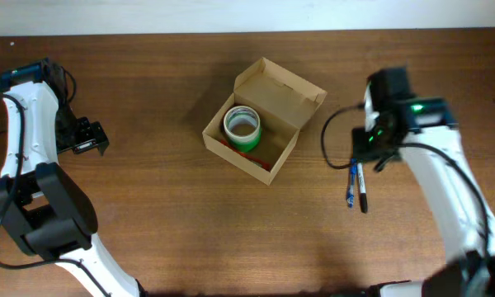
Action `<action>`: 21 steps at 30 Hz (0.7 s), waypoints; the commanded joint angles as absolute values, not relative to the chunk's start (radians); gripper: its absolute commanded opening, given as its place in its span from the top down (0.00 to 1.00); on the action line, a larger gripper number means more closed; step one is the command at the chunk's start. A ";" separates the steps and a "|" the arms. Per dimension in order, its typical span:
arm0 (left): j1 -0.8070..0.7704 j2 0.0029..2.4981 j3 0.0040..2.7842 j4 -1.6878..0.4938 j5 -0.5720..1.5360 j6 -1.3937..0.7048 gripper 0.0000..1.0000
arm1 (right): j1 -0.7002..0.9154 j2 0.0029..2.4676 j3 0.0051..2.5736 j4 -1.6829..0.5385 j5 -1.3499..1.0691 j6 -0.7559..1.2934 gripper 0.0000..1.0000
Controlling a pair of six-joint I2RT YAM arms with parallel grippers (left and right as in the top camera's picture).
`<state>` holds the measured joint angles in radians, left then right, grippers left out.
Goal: Pack container
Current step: 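Release the cutter and move the right gripper to the blue pen, then grasp the blue pen with the right gripper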
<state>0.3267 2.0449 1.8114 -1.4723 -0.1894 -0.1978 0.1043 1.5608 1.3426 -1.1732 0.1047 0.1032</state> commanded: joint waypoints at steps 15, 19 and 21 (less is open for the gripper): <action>0.330 2.048 1.808 -1.472 -0.182 -0.185 0.00 | 0.102 1.584 0.985 -0.910 -0.041 0.297 0.57; 0.330 2.048 1.808 -1.472 -0.182 -0.185 0.00 | 0.097 1.637 0.975 -0.874 -0.022 0.294 0.57; 0.330 2.048 1.808 -1.472 -0.183 -0.185 0.00 | 0.090 1.663 0.975 -0.864 -0.023 0.293 0.57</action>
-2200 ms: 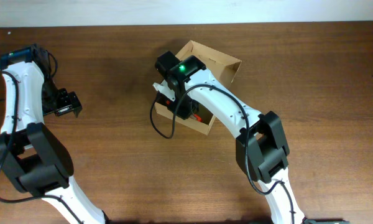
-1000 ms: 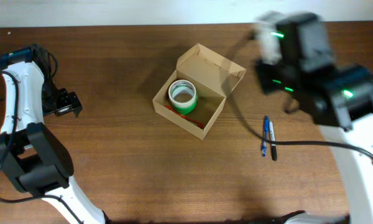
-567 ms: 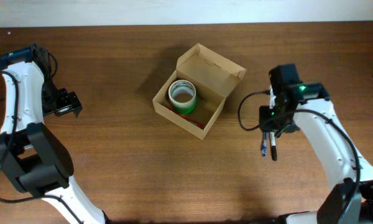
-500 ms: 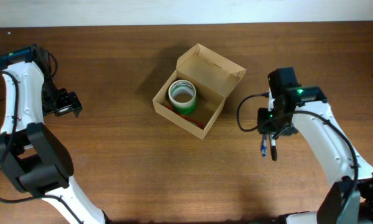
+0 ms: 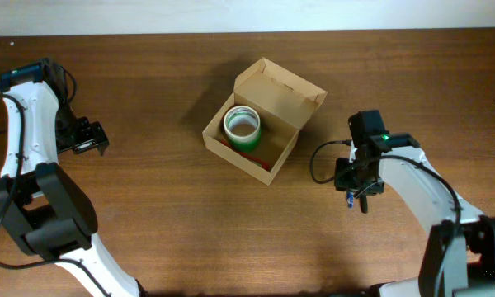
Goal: Pack container
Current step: 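Grasp the blue pen with the right gripper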
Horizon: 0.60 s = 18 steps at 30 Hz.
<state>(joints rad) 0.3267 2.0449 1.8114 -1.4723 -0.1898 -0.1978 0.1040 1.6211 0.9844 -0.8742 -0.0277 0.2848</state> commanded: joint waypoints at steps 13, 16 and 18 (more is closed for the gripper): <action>0.330 2.048 1.808 -1.473 -0.183 -0.185 0.00 | 0.083 1.711 0.975 -0.810 -0.008 0.263 0.57; 0.330 2.048 1.808 -1.473 -0.183 -0.185 0.00 | 0.083 1.718 0.975 -0.795 0.009 0.260 0.57; 0.330 2.048 1.808 -1.473 -0.183 -0.185 0.00 | 0.077 1.721 0.975 -0.791 0.013 0.259 0.57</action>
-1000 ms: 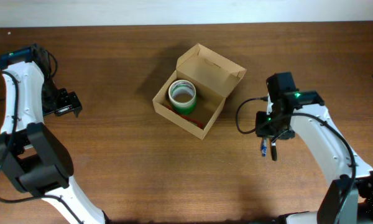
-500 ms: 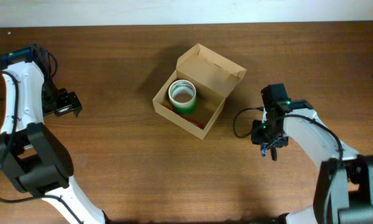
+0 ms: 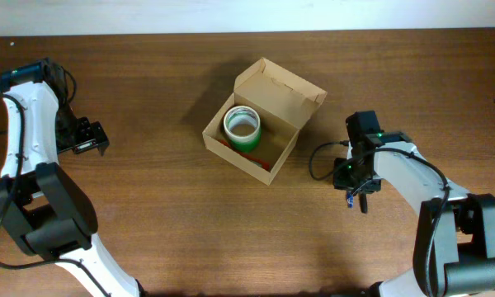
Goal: Pack container
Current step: 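Grasp the blue pen with the right gripper, then carry the blue pen into the box and open the right gripper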
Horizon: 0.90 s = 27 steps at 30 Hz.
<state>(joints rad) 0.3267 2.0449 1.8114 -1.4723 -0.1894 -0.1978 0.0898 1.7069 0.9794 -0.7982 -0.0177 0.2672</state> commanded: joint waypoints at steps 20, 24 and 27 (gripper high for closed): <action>0.330 2.048 1.808 -1.472 -0.183 -0.185 0.00 | 0.015 1.774 0.975 -0.777 -0.019 0.233 0.67; 0.330 2.048 1.808 -1.472 -0.183 -0.185 0.00 | 0.020 1.774 0.975 -0.761 -0.019 0.233 0.82; 0.330 2.048 1.808 -1.473 -0.183 -0.185 0.00 | 0.019 1.774 0.976 -0.754 -0.020 0.241 0.96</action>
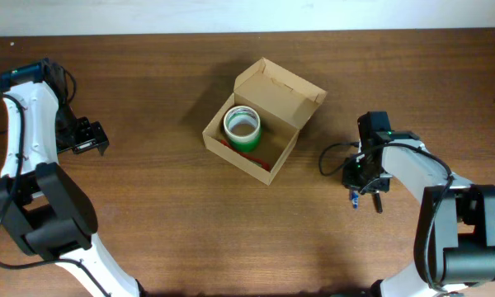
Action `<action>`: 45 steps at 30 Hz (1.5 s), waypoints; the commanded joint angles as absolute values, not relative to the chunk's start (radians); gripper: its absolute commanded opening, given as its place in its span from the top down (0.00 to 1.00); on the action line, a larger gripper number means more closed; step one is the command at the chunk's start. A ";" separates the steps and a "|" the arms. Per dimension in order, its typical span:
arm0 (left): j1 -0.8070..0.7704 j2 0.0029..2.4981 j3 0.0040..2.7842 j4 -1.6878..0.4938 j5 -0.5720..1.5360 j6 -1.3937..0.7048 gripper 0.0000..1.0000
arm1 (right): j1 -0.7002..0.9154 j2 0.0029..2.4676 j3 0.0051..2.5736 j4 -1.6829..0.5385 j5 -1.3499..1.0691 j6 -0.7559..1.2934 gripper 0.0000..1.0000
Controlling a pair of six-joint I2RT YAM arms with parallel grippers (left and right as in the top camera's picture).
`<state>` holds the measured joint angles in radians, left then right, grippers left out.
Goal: Pack container
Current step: 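Carry the blue pen into the box and open the right gripper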
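An open cardboard box [268, 106] stands mid-table with a green tape roll [242, 125] upright in it and something red [260, 163] along its near wall. My right gripper [365, 183] is low over two pens right of the box. Only the blue pen's tip [355, 200] and the black marker's end [378, 204] stick out below it. The arm hides its fingers, so their grip is unclear. My left gripper [91, 136] rests open at the far left, holding nothing.
The box's raised flap [295, 82] faces the back right. The right arm's cable [330, 157] loops over the table between the box and the gripper. The left arm's base [41, 214] fills the near left corner.
My right gripper has shifted a little to the right, and the visible ends of both pens have shifted right with it. The box, the tape roll and the left arm are unchanged.
At first my right gripper stood above the upper ends of the two pens, which lay fully in view. Then it was down over the pens, covering most of them, and stayed there. Now gripper and pen tips sit slightly further right.
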<state>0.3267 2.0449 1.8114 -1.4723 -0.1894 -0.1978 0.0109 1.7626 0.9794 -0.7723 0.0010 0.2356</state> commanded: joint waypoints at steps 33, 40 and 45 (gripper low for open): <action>0.330 2.048 1.808 -1.472 -0.183 -0.185 0.00 | 0.557 1.861 2.065 -1.262 0.010 -0.364 0.96; 0.330 2.048 1.808 -1.472 -0.183 -0.185 0.00 | 0.623 2.093 2.065 -1.287 0.012 -0.385 0.96; 0.330 2.048 1.808 -1.473 -0.183 -0.185 0.00 | 0.622 2.184 2.065 -1.287 -0.039 -0.381 0.96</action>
